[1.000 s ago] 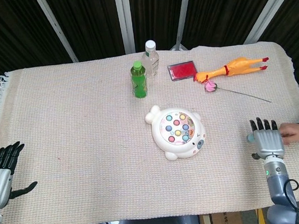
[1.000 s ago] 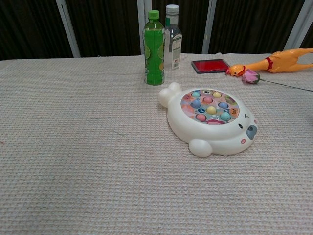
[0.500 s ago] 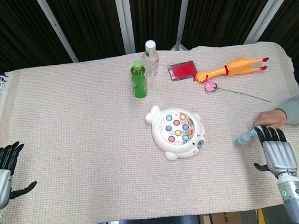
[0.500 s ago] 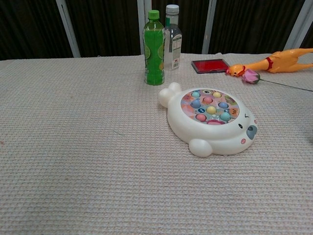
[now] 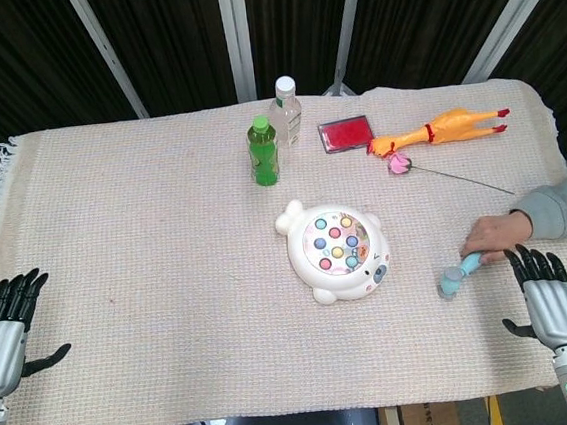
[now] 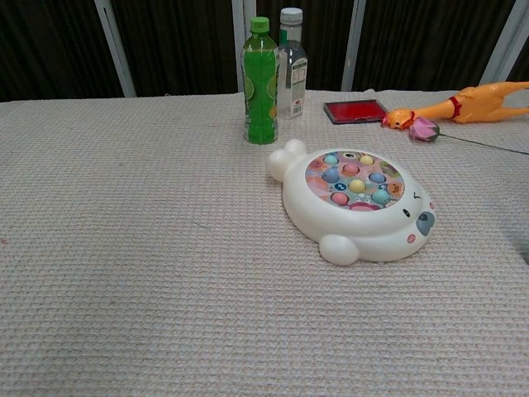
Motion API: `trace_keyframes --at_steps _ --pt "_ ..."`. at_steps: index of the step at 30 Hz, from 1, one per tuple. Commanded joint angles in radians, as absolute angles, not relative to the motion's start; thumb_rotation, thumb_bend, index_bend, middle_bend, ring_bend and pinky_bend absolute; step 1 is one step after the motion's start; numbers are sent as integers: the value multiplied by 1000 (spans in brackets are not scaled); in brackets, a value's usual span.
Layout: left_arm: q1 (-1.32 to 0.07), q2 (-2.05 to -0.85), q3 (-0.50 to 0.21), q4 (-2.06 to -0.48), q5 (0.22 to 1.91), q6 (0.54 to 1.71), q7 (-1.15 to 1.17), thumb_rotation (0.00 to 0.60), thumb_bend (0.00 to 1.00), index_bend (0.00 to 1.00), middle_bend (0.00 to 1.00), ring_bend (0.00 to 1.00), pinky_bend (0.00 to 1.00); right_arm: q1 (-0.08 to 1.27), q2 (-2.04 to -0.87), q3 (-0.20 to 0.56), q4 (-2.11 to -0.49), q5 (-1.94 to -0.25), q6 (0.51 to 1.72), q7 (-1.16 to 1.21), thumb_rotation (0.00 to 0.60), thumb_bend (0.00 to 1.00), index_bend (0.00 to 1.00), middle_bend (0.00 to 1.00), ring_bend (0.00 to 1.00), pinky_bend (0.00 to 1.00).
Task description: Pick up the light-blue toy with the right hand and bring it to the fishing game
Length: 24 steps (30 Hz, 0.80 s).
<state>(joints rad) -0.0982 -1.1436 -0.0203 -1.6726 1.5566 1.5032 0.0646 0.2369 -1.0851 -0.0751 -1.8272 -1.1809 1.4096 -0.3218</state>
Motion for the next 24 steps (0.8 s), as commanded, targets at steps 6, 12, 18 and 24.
trace_keyframes --at_steps 6,12,18,24 --pt "-101 -1144 -22 -1670 1552 1496 61 600 0 0 0 0 0 224 -1107 -62 -1803 -1204 1396 -342 600 178 0 0 0 0" --pt "-103 -1144 -20 -1671 1554 1493 62 600 0 0 0 0 0 217 -1109 -50 -1797 -1206 1381 -344 600 178 0 0 0 0" --pt "-102 -1144 -20 -1672 1553 1493 64 600 0 0 0 0 0 211 -1107 -41 -1797 -1208 1368 -346 600 178 0 0 0 0" --pt "-102 -1145 -20 -1672 1553 1494 64 600 0 0 0 0 0 204 -1107 -34 -1795 -1218 1363 -345 600 178 0 0 0 0"
